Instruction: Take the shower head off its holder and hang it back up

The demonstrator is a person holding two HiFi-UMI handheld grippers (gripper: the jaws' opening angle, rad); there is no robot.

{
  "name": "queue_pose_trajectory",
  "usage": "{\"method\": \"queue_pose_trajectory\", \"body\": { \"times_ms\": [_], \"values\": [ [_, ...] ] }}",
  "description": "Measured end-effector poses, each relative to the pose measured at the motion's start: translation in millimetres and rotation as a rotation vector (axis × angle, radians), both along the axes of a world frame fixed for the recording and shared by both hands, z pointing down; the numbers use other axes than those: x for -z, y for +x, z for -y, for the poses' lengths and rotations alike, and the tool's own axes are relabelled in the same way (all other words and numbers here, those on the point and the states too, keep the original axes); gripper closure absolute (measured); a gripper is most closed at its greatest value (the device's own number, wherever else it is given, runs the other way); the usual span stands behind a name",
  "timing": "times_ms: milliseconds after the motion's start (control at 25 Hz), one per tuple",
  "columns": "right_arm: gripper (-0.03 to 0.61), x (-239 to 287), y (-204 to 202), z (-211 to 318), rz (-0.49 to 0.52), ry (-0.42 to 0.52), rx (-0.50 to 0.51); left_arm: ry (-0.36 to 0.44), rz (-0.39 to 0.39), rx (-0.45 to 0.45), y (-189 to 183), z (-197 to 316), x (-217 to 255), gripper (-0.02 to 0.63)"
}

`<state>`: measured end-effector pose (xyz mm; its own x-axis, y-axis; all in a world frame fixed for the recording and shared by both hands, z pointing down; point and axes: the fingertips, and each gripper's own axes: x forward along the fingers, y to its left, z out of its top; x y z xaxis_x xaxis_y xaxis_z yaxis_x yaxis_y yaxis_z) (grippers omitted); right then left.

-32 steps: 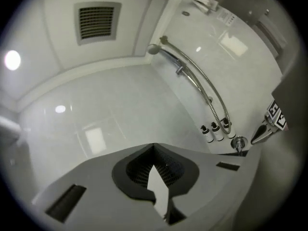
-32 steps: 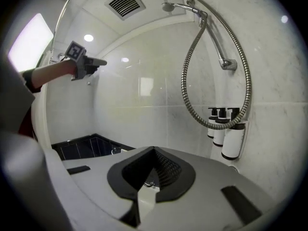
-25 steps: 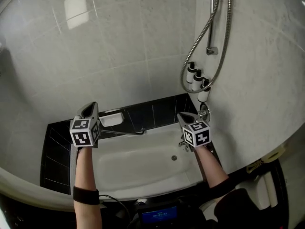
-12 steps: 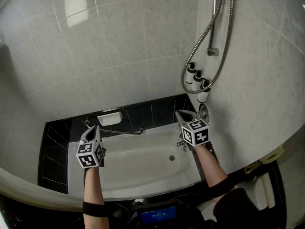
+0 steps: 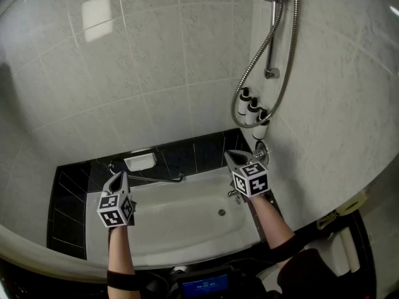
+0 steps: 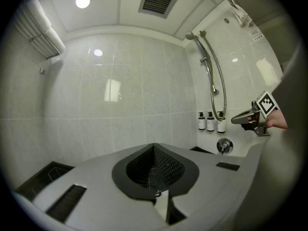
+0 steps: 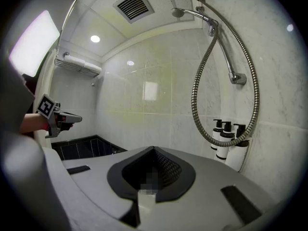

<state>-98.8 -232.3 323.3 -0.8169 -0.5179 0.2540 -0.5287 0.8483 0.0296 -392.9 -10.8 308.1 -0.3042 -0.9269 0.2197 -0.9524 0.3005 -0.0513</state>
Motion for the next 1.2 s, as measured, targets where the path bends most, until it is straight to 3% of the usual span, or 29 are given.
{"method": "queue_pose_trajectory", "body": {
  "times_ms": [200, 600, 720, 920, 1200],
  "values": [
    [0.560, 6.3, 1.6, -10.6, -0.002, 0.033, -0.005, -0.006, 0.015, -0.028, 14.1, 0.1, 3.0, 0.614],
    [0.558, 56.7, 19.1, 1.5, -0.003, 0.130, -0.044, 0.058, 0.030, -0.108, 44.7, 44.2, 57.5, 0.614],
    [0.527, 77.5, 23.3, 9.2, 0.001, 0.173, -0.052, 0.069, 0.040, -0.128, 54.5, 56.9, 71.9, 0.614],
    [0.423, 163.3, 30.5, 34.7, 0.025, 0.327, -0.088, 0.083, 0.100, -0.188, 66.7, 90.7, 109.4, 0.614],
    [0.359, 336.5, 54.3, 78.3, 0.040, 0.622, -0.244, 0.115, 0.170, -0.273, 92.1, 147.8, 172.1, 0.614]
  ]
}}
